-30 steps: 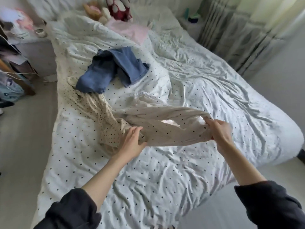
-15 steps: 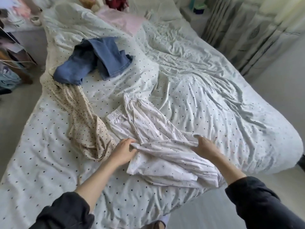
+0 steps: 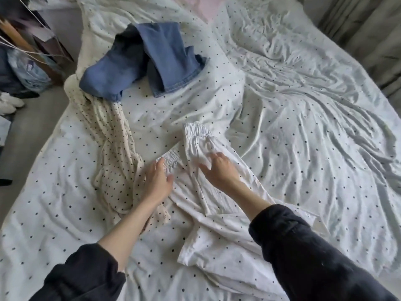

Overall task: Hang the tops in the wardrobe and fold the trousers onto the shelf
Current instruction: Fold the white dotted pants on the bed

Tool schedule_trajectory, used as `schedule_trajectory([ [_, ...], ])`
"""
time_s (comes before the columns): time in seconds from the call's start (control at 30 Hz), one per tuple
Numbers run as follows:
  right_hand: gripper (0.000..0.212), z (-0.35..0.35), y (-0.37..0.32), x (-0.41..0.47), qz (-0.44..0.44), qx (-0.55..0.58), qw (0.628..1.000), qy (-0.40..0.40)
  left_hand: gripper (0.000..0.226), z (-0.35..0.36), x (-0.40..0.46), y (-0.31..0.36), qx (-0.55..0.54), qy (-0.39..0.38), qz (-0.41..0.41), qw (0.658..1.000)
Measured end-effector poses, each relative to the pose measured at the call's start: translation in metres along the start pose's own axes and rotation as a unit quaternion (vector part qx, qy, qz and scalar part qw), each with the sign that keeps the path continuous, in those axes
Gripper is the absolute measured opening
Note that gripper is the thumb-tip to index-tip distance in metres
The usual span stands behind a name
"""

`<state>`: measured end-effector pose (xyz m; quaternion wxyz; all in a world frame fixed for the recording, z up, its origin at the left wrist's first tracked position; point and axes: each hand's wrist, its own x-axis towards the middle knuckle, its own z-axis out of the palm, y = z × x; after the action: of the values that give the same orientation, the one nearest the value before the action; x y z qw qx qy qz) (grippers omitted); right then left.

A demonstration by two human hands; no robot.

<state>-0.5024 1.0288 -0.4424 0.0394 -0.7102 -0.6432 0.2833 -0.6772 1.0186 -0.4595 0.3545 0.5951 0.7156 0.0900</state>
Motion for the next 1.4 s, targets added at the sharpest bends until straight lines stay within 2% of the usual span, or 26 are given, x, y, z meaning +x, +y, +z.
schedule_trajectory([
  [0.07, 0.063, 0.013, -0.018, 0.03, 0.006, 0.005, 1.0, 0.014, 0.069, 0.003, 0.02, -0.004, -0.021, 0.005, -0.028, 0.999],
  [0.17, 0.08, 0.024, -0.035, 0.054, 0.071, -0.01, 0.997, 0.021, 0.073, -0.001, 0.039, -0.001, -0.105, 0.031, -0.118, 0.987],
  [0.2, 0.076, 0.028, -0.037, 0.059, 0.086, -0.029, 0.996, 0.025, 0.068, -0.003, 0.045, 0.0, -0.114, 0.027, -0.145, 0.983],
  [0.27, 0.049, 0.029, -0.033, 0.068, 0.091, -0.058, 0.993, 0.043, 0.058, -0.011, 0.053, 0.0, -0.123, 0.008, -0.169, 0.978],
  [0.33, 0.021, 0.015, -0.023, 0.074, 0.102, -0.015, 0.992, 0.069, 0.049, -0.021, 0.06, 0.003, -0.168, -0.004, -0.171, 0.971],
  [0.37, 0.014, 0.006, -0.017, 0.074, 0.114, 0.025, 0.99, 0.077, 0.042, -0.025, 0.06, 0.005, -0.194, -0.007, -0.17, 0.966],
  [0.53, 0.02, -0.071, 0.015, 0.054, 0.136, 0.202, 0.957, 0.158, 0.019, -0.062, 0.052, 0.055, -0.282, -0.013, -0.127, 0.951],
  [0.63, 0.017, -0.096, 0.029, 0.01, 0.034, 0.224, 0.955, 0.192, 0.021, -0.076, 0.029, 0.088, -0.368, -0.038, -0.129, 0.92],
  [0.77, 0.033, -0.092, 0.028, -0.046, -0.118, 0.2, 0.955, 0.183, 0.007, -0.084, -0.017, 0.126, -0.488, -0.129, -0.146, 0.851],
  [0.83, 0.028, -0.083, 0.024, -0.065, -0.198, 0.164, 0.952, 0.168, 0.011, -0.084, -0.038, 0.136, -0.507, -0.134, -0.139, 0.84],
  [0.97, 0.021, -0.079, 0.022, -0.082, -0.274, 0.117, 0.945, 0.136, 0.027, -0.088, -0.07, 0.146, -0.483, -0.152, -0.107, 0.856],
  [1.03, 0.02, -0.084, 0.024, -0.091, -0.3, 0.103, 0.943, 0.104, 0.032, -0.089, -0.085, 0.152, -0.412, -0.163, -0.089, 0.892],
  [1.1, 0.015, -0.086, 0.028, -0.098, -0.32, 0.084, 0.941, 0.076, 0.018, -0.087, -0.094, 0.16, -0.307, -0.136, -0.061, 0.94],
  [1.13, 0.02, -0.086, 0.032, -0.103, -0.323, 0.086, 0.941, 0.057, 0.01, -0.085, -0.099, 0.163, -0.25, -0.109, -0.044, 0.961],
  [1.17, 0.024, -0.088, 0.036, -0.109, -0.315, 0.109, 0.942, 0.038, 0.007, -0.085, -0.102, 0.165, -0.205, -0.086, -0.025, 0.975],
  [1.23, 0.025, -0.107, 0.04, -0.122, -0.261, 0.216, 0.94, 0.036, 0.028, -0.091, -0.11, 0.173, -0.154, -0.062, 0.02, 0.986],
  [1.3, 0.025, -0.139, 0.044, -0.123, -0.189, 0.296, 0.929, 0.117, 0.044, -0.106, -0.119, 0.184, -0.132, -0.053, 0.073, 0.987],
  [1.33, 0.033, -0.158, 0.046, -0.121, -0.158, 0.31, 0.927, 0.142, 0.044, -0.114, -0.125, 0.191, -0.124, -0.052, 0.108, 0.985],
  [1.37, 0.048, -0.177, 0.05, -0.115, -0.135, 0.313, 0.93, 0.133, 0.041, -0.123, -0.13, 0.199, -0.115, -0.051, 0.143, 0.982],
  [1.4, 0.066, -0.194, 0.055, -0.107, -0.126, 0.318, 0.936, 0.081, 0.038, -0.13, -0.135, 0.208, -0.103, -0.052, 0.174, 0.978],
])
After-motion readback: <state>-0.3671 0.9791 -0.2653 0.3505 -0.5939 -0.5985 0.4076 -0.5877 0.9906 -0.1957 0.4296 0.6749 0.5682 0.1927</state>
